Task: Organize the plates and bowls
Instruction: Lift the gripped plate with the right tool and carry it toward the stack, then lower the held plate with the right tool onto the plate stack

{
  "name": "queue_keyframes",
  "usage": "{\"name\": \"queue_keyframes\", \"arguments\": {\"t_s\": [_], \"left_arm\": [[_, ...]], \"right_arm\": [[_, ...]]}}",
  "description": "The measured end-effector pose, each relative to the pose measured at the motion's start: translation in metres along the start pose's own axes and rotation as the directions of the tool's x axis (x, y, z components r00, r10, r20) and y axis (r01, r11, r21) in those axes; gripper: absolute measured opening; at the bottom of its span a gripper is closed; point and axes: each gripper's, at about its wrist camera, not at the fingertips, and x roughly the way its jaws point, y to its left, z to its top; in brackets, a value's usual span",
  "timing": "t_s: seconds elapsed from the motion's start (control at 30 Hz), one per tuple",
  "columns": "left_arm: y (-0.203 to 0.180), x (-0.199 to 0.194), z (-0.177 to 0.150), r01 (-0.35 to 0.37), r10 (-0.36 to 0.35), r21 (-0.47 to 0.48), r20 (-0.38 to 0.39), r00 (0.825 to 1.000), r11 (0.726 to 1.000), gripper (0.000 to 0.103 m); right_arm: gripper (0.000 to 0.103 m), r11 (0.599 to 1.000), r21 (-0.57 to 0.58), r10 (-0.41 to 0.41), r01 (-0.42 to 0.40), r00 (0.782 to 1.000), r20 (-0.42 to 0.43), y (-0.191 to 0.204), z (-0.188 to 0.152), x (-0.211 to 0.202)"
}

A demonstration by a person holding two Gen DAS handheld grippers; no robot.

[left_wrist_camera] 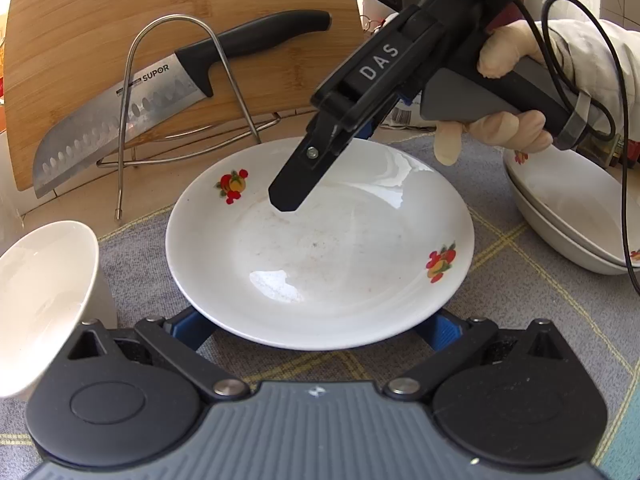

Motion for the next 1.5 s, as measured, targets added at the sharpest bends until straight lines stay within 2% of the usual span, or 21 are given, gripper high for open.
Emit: {"name": "queue_keyframes", "arguments": {"t_s": [0.3, 0.77, 1.1, 1.5], "left_arm": [[-0.003, -0.004, 0.002, -0.014, 0.014, 0.018, -0.012, 1.0, 1.0, 0.102], [-0.012, -0.035, 0.001, -0.009, 0.009, 0.037, -0.02, 1.0, 0.999, 0.102], [-0.022, -0.061, -0.003, 0.02, -0.018, 0.04, -0.035, 0.999, 0.999, 0.102], [-0.042, -0.091, -0.003, 0.069, -0.063, 0.096, -0.059, 0.996, 0.993, 0.102]], "right_arm": [[0.103, 1.0, 0.006, -0.01, 0.011, 1.0, -0.015, 0.008, -0.005, -0.001], [0.103, 1.0, 0.011, -0.013, 0.013, 1.0, 0.003, 0.035, -0.021, -0.023], [0.103, 0.999, 0.035, -0.015, 0.014, 1.0, 0.012, 0.059, -0.041, -0.041], [0.103, 0.997, 0.073, -0.03, 0.027, 0.999, 0.045, 0.08, -0.077, -0.073]]}}
